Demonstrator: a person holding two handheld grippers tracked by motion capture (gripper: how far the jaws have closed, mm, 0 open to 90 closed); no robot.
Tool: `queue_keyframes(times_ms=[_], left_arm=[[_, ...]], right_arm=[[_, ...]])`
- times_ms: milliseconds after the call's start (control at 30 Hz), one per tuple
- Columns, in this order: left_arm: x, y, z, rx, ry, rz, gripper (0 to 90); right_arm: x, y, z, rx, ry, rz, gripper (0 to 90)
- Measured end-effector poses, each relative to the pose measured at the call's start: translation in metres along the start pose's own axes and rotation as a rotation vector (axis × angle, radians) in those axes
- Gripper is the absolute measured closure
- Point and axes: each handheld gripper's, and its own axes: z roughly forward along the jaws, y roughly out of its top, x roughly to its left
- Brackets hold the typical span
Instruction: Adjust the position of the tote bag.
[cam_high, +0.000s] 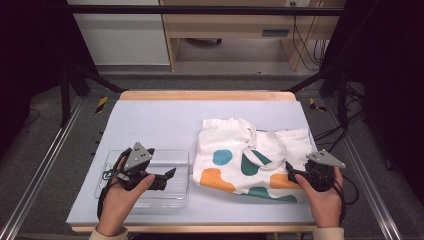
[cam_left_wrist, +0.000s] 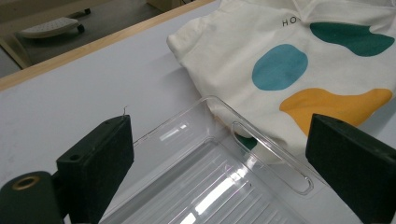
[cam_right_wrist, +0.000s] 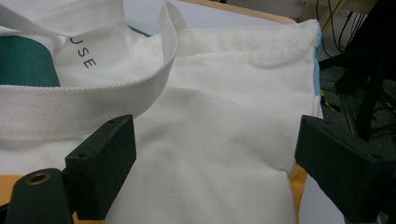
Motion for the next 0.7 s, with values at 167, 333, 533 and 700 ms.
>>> queue_keyframes(times_ms=[167,333,533,700], left_arm=[[-0.003,0.0,0.002,0.003,0.004,0.009,7.8],[-0.008,0.004,0.002,-0.001,-0.009,0.028,7.6],[-0.014,0.01,0.001,0.003,-0.02,0.053,7.4],[-0.019,0.013,-0.002,0.001,-0.024,0.078,7.2]], right_arm=[[0.001,0.0,-0.001,0.005,-0.001,0.005,13.1],[0.002,0.003,-0.002,-0.003,0.012,0.001,15.4],[-0.004,0.024,-0.006,-0.006,0.016,-0.027,23.8],[-0.025,0.047,-0.001,0.038,0.006,-0.064,28.4]])
